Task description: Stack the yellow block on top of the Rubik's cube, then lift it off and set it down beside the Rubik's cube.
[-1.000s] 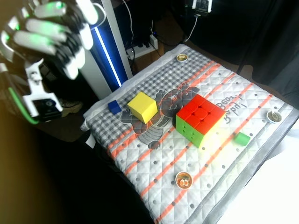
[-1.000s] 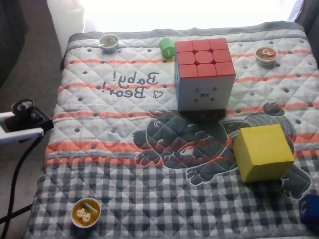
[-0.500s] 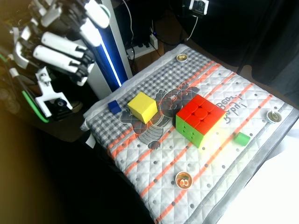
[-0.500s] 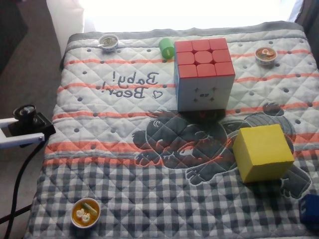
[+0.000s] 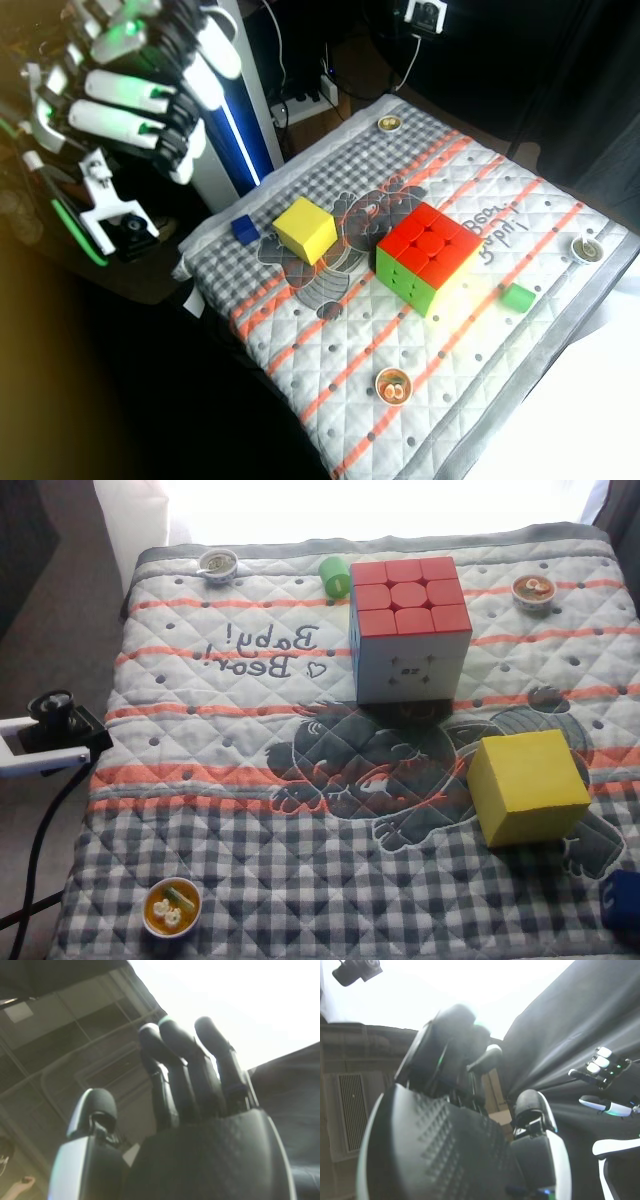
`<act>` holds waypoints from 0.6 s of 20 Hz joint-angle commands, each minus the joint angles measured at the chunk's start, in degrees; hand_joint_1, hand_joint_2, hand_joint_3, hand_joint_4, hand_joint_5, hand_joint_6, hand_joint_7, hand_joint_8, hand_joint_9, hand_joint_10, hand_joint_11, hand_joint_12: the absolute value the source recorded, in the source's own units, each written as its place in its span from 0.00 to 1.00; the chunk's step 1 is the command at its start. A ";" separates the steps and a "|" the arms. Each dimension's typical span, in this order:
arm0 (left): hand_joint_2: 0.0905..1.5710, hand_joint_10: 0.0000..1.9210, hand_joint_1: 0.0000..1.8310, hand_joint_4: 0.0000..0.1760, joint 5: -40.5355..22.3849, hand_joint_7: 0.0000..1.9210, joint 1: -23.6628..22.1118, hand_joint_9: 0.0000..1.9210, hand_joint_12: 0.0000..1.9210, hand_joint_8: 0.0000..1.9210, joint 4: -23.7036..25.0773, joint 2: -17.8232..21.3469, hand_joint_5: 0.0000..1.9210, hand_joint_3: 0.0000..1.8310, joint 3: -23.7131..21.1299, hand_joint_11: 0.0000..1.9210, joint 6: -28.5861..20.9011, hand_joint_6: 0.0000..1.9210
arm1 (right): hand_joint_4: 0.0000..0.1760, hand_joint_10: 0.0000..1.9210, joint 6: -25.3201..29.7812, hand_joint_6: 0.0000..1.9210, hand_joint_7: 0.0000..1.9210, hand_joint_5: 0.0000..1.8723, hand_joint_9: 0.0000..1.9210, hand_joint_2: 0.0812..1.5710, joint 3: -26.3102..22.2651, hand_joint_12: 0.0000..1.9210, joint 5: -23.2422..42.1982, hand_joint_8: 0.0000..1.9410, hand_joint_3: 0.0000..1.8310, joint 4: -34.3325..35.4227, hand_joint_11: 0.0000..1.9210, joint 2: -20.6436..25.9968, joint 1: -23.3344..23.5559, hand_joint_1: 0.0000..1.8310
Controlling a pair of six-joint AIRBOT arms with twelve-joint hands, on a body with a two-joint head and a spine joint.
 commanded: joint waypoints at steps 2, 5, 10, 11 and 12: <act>0.79 0.69 0.11 0.88 6.00 0.39 -0.45 0.39 0.82 0.48 1.60 -0.47 0.28 0.00 0.45 0.29 -0.91 0.27 | 0.00 1.00 0.45 0.86 0.16 0.14 0.37 0.83 0.21 1.00 6.14 0.86 0.00 -1.32 0.29 0.06 0.37 0.00; 0.80 0.68 0.13 0.98 6.00 0.39 -0.45 0.40 0.82 0.25 1.60 -0.49 0.30 0.00 0.50 0.34 -0.96 0.19 | 0.00 1.00 0.53 0.77 0.21 0.17 0.38 0.83 0.27 1.00 6.14 0.78 0.00 -1.32 0.41 0.06 0.37 0.01; 0.77 0.78 0.09 1.00 6.00 0.39 -0.45 0.40 0.88 0.67 1.61 -0.52 0.27 0.00 0.56 0.27 -1.02 0.39 | 0.00 1.00 0.68 0.72 0.31 0.14 0.50 0.84 0.30 1.00 6.14 0.85 0.00 -1.32 0.50 0.09 0.36 0.02; 0.76 0.76 0.11 1.00 6.00 0.39 -0.45 0.39 0.87 0.63 1.63 -0.52 0.25 0.00 0.57 0.26 -1.03 0.40 | 0.00 1.00 0.68 0.72 0.29 0.14 0.48 0.84 0.31 1.00 6.14 0.85 0.00 -1.32 0.47 0.09 0.35 0.01; 0.77 0.75 0.11 0.95 6.00 0.38 -0.44 0.39 0.84 0.59 1.65 -0.52 0.24 0.00 0.60 0.28 -1.03 0.40 | 0.00 1.00 0.69 0.76 0.27 0.14 0.43 0.81 0.34 1.00 6.14 0.83 0.00 -1.32 0.41 0.09 0.34 0.01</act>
